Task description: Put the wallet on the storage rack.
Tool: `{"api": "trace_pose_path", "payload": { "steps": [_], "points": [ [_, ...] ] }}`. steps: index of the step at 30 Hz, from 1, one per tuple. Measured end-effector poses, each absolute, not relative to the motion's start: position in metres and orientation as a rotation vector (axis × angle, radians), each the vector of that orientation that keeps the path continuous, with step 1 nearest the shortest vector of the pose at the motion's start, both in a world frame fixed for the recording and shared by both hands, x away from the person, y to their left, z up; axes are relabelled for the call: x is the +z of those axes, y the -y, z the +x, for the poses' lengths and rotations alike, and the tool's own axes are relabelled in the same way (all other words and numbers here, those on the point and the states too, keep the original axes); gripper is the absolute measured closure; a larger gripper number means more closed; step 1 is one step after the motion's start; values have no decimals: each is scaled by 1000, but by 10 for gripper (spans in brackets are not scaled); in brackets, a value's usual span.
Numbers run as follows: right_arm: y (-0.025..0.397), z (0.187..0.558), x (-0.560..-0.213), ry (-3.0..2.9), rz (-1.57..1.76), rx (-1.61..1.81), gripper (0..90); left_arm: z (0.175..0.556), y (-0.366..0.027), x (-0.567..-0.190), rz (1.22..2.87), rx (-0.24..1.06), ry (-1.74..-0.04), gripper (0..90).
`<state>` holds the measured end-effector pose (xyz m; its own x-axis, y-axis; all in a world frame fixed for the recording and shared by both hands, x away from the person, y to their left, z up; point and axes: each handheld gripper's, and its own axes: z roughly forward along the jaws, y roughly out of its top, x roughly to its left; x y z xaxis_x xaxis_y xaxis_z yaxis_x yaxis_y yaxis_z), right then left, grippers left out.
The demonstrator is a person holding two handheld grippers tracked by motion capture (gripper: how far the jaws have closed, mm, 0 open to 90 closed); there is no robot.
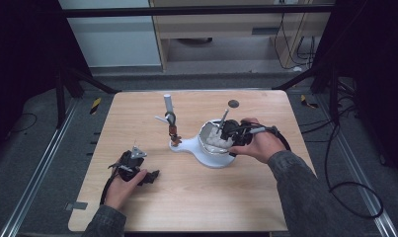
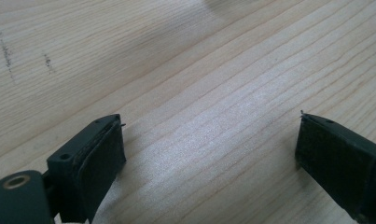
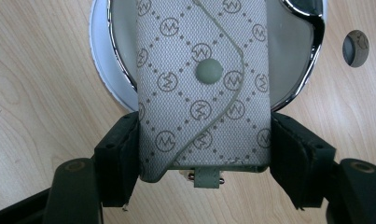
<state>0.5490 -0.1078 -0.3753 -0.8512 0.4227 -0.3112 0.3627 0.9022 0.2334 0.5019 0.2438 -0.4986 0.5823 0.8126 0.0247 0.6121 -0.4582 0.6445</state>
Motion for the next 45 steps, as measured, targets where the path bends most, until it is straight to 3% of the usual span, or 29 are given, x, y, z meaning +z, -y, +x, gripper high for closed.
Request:
{"api": "trace_pose_path", "payload": {
  "steps": [45],
  "points": [
    [90,560,-389,-2761,568,123,302,502,-242,-499,2227,440,-1122,67]
  ]
}}
